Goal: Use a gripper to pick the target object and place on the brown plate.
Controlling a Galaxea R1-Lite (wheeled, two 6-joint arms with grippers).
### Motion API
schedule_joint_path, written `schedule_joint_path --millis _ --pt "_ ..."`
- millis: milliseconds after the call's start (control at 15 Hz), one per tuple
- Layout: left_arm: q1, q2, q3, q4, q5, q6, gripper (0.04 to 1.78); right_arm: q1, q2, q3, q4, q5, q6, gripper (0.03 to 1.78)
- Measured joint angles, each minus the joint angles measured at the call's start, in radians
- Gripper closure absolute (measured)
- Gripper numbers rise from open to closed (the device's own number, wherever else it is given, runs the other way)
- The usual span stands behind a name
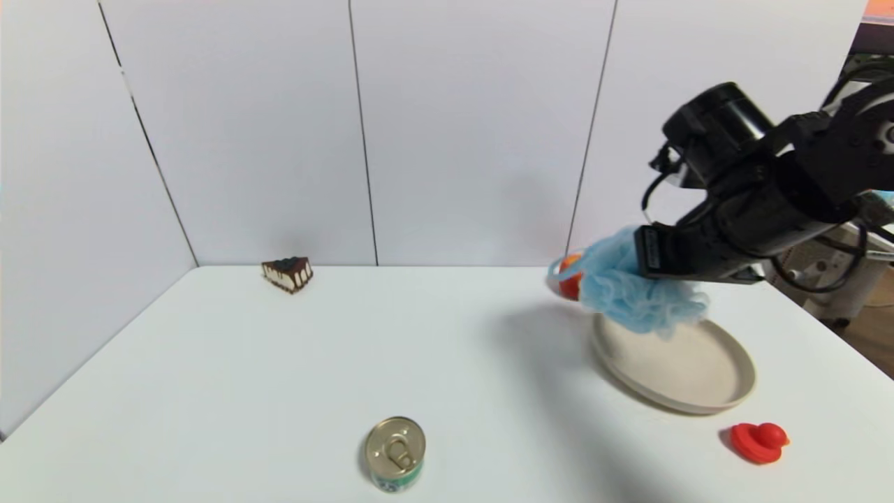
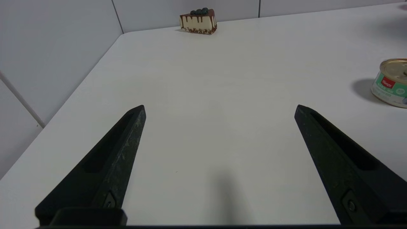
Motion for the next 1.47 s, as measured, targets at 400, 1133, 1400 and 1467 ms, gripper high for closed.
schedule_joint_path --millis 400,1133,1400,1467 --pt "0.0 0.0 0.0 0.0 0.0 0.0 0.13 -0.185 -0.09 0.23 -0.105 0.0 -0.044 1.44" --pt "0.0 0.0 0.0 0.0 0.0 0.0 0.13 -0.212 -0.257 0.301 -0.173 -0.003 -0.132 0.42" --pt "0.0 0.0 0.0 0.0 0.0 0.0 0.13 -0.239 -0.49 0.407 -0.201 -0.002 -0.231 0.3" --pt "0.0 0.0 0.0 0.0 0.0 0.0 0.13 -0.243 -0.557 0.462 -0.224 -0.002 -0.254 0.27"
